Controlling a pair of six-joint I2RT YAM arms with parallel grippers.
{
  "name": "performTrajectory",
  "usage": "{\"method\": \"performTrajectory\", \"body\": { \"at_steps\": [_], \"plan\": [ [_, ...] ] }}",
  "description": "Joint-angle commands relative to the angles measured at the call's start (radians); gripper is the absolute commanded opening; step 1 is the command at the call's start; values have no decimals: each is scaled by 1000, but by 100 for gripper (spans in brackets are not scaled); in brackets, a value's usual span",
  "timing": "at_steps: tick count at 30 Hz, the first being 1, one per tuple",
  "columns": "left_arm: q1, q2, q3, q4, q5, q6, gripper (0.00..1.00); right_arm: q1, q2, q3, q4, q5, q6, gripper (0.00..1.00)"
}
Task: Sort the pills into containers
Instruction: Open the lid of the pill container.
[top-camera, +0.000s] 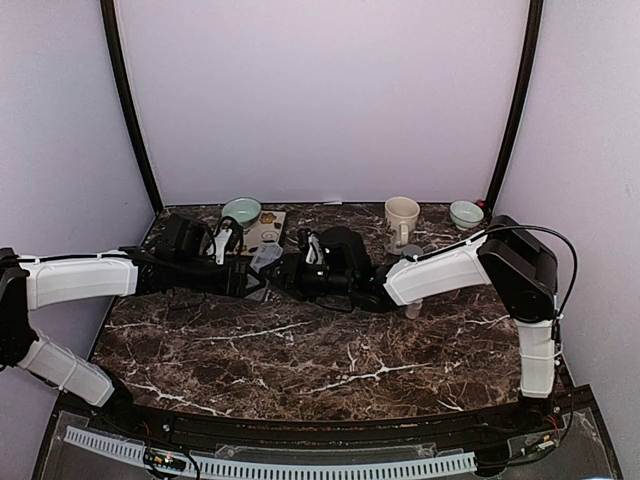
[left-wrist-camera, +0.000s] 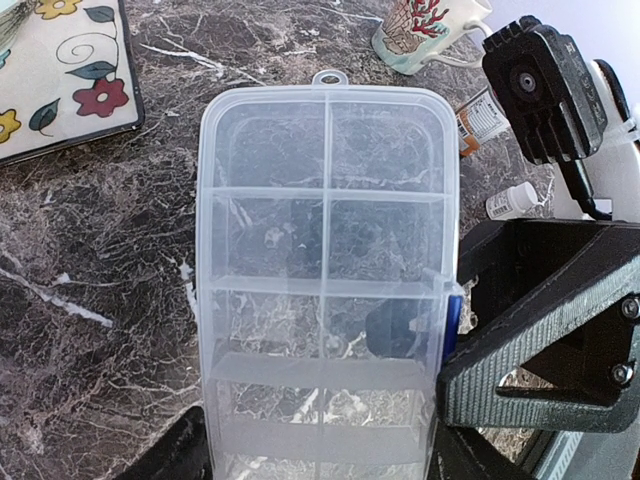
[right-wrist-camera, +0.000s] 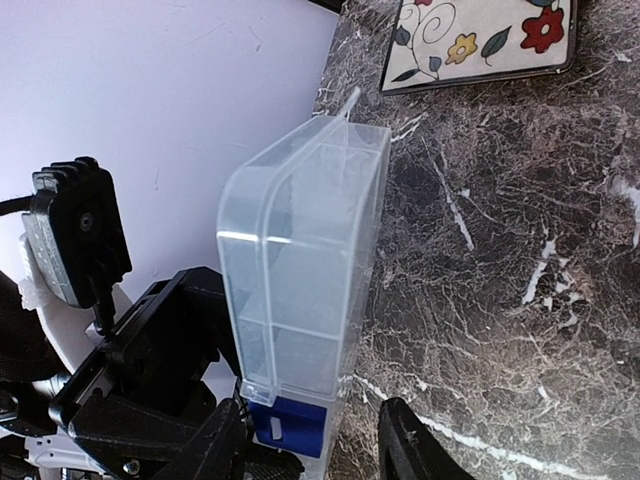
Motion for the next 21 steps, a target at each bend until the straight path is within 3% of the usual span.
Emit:
{"method": "performTrajectory", "body": {
  "at_steps": [1, 21],
  "plan": [
    [-6, -32, 10, 23, 14, -1, 36, -1, 7, 10, 48, -1, 3, 46],
    [-16, -2, 17, -8, -44, 15, 36, -3, -12, 21, 33, 0, -16, 32]
  ]
}}
